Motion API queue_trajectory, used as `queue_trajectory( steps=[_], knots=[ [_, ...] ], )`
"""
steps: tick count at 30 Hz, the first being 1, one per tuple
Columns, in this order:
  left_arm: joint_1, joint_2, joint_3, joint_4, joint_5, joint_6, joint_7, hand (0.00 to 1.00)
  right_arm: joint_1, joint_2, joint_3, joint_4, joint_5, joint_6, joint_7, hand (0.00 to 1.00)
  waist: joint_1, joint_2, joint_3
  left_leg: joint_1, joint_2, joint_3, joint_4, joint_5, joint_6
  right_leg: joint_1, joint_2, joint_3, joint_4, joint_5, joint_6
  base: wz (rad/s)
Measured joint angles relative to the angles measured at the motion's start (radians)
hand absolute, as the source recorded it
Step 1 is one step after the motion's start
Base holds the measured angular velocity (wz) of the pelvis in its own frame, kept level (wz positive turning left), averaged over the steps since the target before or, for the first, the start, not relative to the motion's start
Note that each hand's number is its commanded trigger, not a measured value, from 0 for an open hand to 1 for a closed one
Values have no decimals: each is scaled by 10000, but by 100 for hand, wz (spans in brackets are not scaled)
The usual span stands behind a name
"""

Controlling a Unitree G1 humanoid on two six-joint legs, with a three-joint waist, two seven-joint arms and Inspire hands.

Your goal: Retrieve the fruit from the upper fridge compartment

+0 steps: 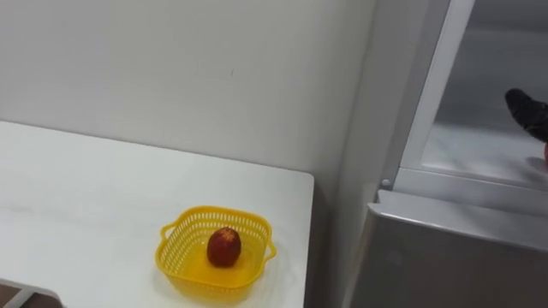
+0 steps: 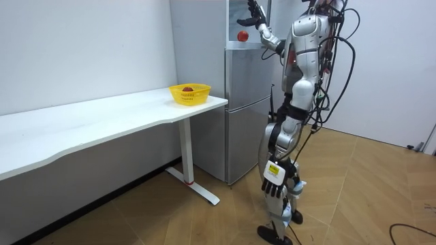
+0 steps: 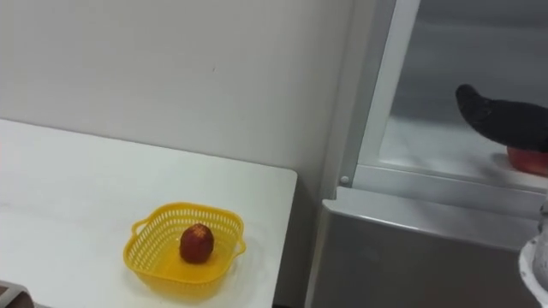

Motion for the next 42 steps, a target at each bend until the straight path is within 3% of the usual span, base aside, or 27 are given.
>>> queue_trajectory(
  steps=[5,20,28,35,42],
  knots=[
    [4,23,22,-138,3,35,1,0,-58,-422,0,236,292,104,0,0,1,-22,11,23,7,1,-8,0,0,-9,-2,-4,68,-5,3,0],
    [74,55,18,-873,-5,99,-3,0,-644,-886,0,330,528,206,7,0,-37,-65,9,-99,9,12,-11,0,0,-149,3,8,77,-28,-20,0],
    [258,44,22,-866,-15,201,204,0,-940,-897,0,1822,699,389,-111,0,-97,-102,7,-98,12,1,6,4,-2,-129,4,-19,73,-27,-21,0],
    [270,48,215,-852,-11,238,219,0,-940,-898,0,2066,1048,446,-101,0,-93,-148,37,-34,18,10,13,4,-3,-131,8,-3,62,-27,-22,0],
    [281,62,296,-805,-28,454,221,0,-940,-898,2,2267,1241,805,304,0,-265,-88,32,-135,15,7,65,0,-4,-135,4,-36,80,-23,-25,0]
  ],
)
